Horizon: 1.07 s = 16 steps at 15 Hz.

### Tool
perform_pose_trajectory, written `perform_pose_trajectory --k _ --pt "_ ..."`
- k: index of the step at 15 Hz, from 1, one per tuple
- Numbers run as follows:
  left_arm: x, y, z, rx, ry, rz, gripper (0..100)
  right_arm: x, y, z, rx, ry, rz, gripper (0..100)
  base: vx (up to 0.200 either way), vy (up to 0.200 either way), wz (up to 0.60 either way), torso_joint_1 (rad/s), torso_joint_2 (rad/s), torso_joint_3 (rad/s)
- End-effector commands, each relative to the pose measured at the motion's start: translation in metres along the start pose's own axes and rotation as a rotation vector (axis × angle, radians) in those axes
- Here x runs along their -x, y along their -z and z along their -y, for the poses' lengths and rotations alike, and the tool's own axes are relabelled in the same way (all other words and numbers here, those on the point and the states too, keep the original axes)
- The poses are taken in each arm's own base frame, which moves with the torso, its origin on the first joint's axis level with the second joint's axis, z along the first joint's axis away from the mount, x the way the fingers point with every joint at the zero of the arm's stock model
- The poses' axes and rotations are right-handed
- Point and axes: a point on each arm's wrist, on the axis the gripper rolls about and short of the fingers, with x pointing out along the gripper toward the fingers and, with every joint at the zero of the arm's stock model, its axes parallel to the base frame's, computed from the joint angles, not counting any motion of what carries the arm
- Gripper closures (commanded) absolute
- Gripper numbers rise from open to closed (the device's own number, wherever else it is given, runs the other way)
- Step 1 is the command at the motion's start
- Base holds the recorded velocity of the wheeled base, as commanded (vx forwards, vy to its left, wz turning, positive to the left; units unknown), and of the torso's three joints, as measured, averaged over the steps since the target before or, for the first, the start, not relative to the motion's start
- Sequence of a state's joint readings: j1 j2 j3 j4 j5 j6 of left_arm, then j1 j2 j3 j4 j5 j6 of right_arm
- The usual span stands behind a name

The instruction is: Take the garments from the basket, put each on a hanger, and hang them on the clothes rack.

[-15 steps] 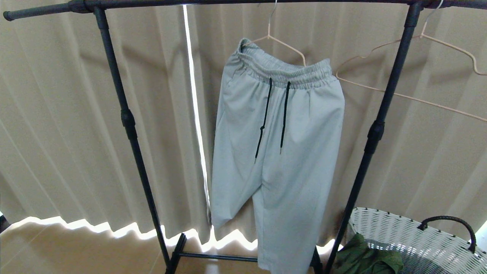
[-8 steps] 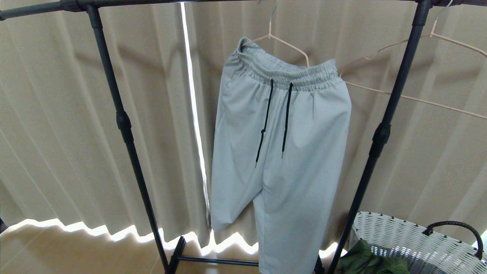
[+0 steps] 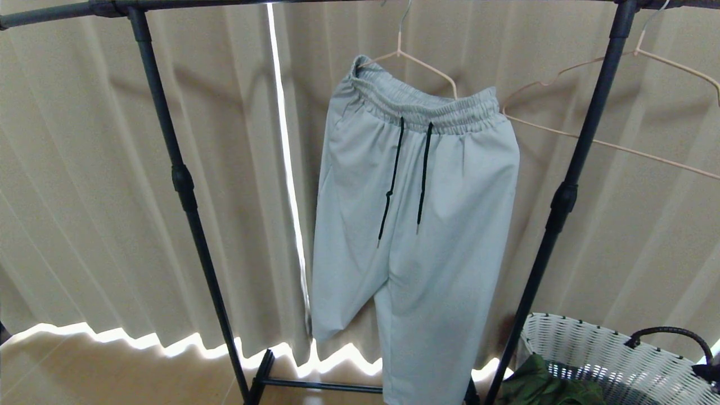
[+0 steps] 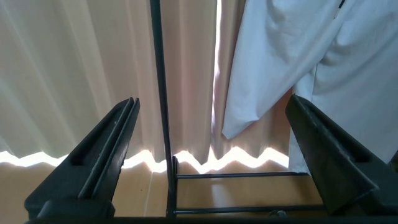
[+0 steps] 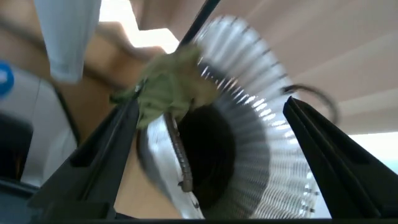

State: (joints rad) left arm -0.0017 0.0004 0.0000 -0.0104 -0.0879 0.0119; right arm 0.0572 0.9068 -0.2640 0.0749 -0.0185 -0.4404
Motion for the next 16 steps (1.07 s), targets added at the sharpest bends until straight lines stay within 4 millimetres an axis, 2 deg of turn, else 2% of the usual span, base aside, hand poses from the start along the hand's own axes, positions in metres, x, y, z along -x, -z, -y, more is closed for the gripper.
perform_pose_trajectory --k 1,9,12,16 --pt "0.000 0.000 0.000 0.000 -0.001 0.001 0 -0.051 0.005 -0.005 0.084 -0.133 -0.247 0 0.000 0.000 0.00 0.000 0.00 0.000" --pt "0.000 0.000 0.000 0.001 -0.001 0.001 0 -0.109 0.001 -0.002 0.121 -0.148 -0.357 0 0.000 0.000 0.00 0.000 0.00 0.000" --pt "0.000 0.000 0.000 0.001 -0.002 0.001 0 -0.132 0.003 0.001 0.122 -0.082 -0.397 0 0.000 0.000 0.00 0.000 0.00 0.000" --pt "0.000 0.000 0.000 0.001 -0.007 0.001 0 -0.147 0.007 0.002 0.114 -0.077 -0.420 0 0.000 0.000 0.00 0.000 0.00 0.000"
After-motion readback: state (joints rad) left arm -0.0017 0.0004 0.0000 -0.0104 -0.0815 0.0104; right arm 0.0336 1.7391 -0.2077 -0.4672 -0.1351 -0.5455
